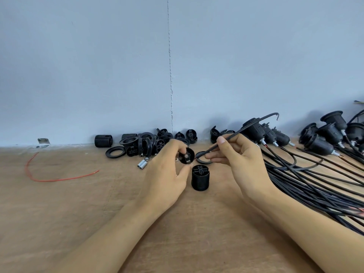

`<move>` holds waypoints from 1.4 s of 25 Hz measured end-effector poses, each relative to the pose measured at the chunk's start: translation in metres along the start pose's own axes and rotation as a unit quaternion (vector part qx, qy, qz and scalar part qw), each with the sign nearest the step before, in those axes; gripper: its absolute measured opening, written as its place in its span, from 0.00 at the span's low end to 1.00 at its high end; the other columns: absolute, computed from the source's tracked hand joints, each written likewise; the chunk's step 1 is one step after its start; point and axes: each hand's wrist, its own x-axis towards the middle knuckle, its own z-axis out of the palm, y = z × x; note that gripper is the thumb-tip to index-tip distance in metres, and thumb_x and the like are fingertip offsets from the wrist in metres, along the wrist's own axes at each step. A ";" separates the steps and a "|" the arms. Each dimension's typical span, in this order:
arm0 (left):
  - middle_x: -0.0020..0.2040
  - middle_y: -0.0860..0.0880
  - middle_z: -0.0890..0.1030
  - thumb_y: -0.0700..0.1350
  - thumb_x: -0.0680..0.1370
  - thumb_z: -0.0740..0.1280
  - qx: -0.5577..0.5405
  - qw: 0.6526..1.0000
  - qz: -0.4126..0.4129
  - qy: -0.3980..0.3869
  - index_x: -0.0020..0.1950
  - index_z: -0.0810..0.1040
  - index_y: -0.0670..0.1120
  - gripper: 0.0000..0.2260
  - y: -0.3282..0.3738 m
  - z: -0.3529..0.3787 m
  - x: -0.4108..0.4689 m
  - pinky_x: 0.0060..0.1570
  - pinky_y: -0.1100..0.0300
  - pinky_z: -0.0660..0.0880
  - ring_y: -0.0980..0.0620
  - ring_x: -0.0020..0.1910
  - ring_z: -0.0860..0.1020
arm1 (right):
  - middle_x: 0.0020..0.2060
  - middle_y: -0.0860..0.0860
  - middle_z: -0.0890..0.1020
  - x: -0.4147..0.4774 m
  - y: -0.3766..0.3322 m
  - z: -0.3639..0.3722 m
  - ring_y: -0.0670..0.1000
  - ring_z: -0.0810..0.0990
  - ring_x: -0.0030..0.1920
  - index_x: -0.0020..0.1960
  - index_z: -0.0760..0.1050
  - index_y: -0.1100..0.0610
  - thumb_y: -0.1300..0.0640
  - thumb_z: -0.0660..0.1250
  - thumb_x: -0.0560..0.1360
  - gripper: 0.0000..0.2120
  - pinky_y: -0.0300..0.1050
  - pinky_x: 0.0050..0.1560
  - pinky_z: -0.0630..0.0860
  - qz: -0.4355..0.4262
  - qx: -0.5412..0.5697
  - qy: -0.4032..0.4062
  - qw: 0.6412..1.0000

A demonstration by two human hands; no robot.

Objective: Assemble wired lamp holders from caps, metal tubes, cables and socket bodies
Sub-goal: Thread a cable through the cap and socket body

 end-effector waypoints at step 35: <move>0.48 0.72 0.75 0.56 0.75 0.70 -0.044 0.998 0.042 0.032 0.60 0.69 0.61 0.16 0.018 0.004 -0.011 0.45 0.78 0.66 0.69 0.44 0.74 | 0.33 0.41 0.83 -0.013 -0.009 0.008 0.39 0.80 0.35 0.41 0.79 0.52 0.46 0.69 0.77 0.11 0.28 0.38 0.71 -0.073 -0.172 -0.020 0.982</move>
